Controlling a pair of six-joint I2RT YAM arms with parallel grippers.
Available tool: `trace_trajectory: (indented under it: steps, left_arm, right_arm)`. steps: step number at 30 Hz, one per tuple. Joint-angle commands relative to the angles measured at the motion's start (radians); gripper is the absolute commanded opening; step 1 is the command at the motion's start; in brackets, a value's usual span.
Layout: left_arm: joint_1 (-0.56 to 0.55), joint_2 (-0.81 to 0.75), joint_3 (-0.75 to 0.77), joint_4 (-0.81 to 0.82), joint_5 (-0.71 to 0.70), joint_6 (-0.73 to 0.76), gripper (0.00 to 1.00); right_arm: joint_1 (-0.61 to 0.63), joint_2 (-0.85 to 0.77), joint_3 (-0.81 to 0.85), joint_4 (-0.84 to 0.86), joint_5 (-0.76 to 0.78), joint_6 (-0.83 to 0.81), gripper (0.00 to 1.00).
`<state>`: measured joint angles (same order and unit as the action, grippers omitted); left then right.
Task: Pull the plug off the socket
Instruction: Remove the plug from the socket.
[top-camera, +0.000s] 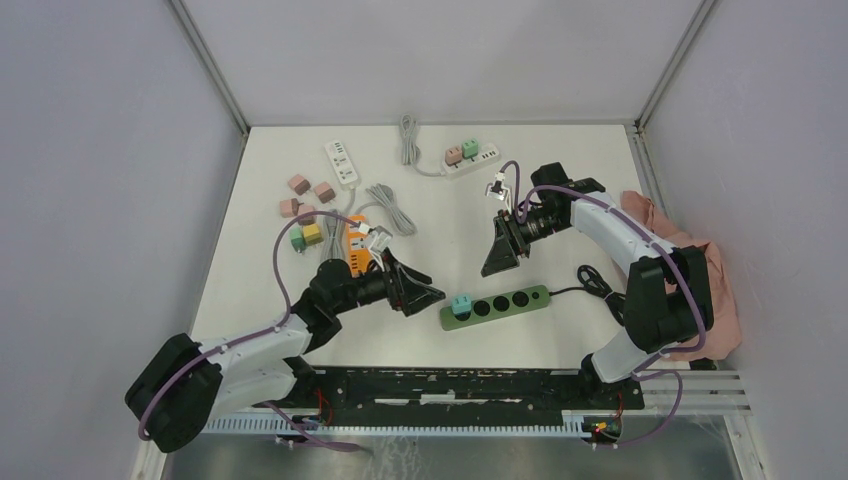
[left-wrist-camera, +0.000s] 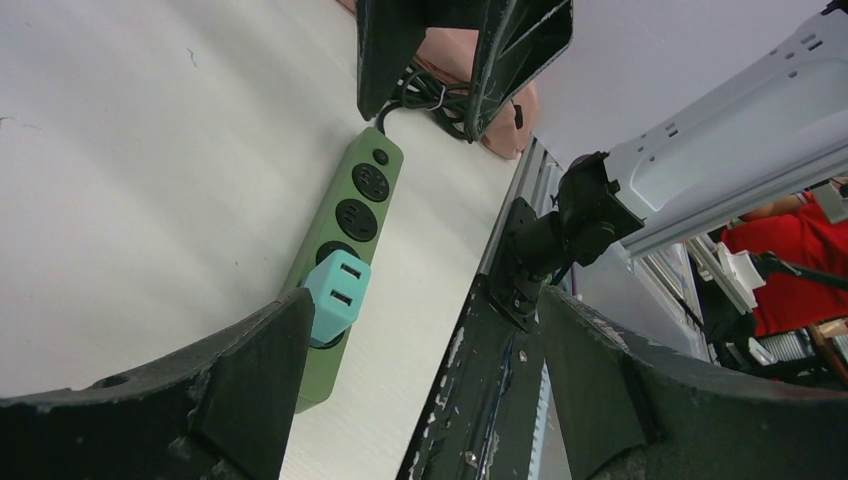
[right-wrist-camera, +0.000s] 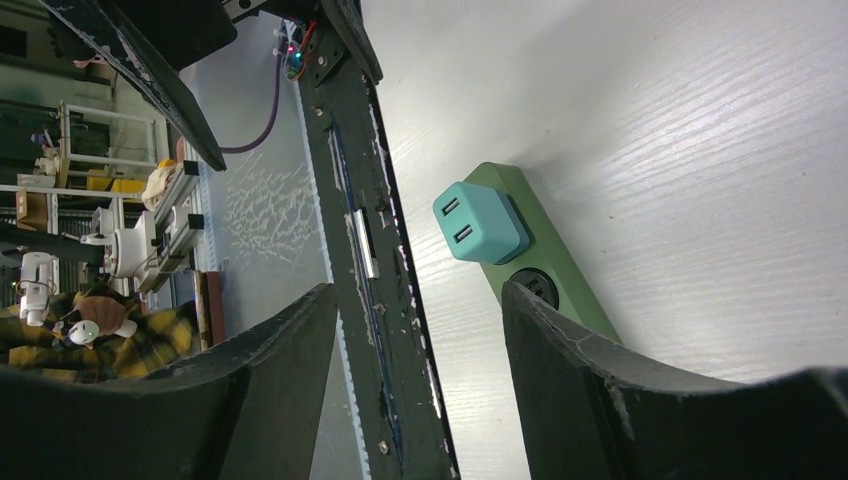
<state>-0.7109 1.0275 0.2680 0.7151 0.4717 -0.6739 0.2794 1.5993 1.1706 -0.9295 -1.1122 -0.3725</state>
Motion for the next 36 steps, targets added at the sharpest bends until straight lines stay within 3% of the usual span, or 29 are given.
trace_trajectory:
  steps: [1,18,36]
  left_arm:
    - [-0.020,0.009,0.003,0.064,-0.019,0.056,0.88]
    - [-0.099,0.065,0.029,0.050,0.004,0.130,0.88]
    - [-0.261,0.112,0.121,-0.154,-0.224,0.306,0.87]
  right_arm:
    - [-0.005,-0.034,0.041,-0.004,-0.017,-0.025,0.67]
    - [-0.005,-0.032,0.043,-0.013,-0.018,-0.038,0.67]
    - [-0.005,-0.031,0.047,-0.026,-0.015,-0.054,0.67]
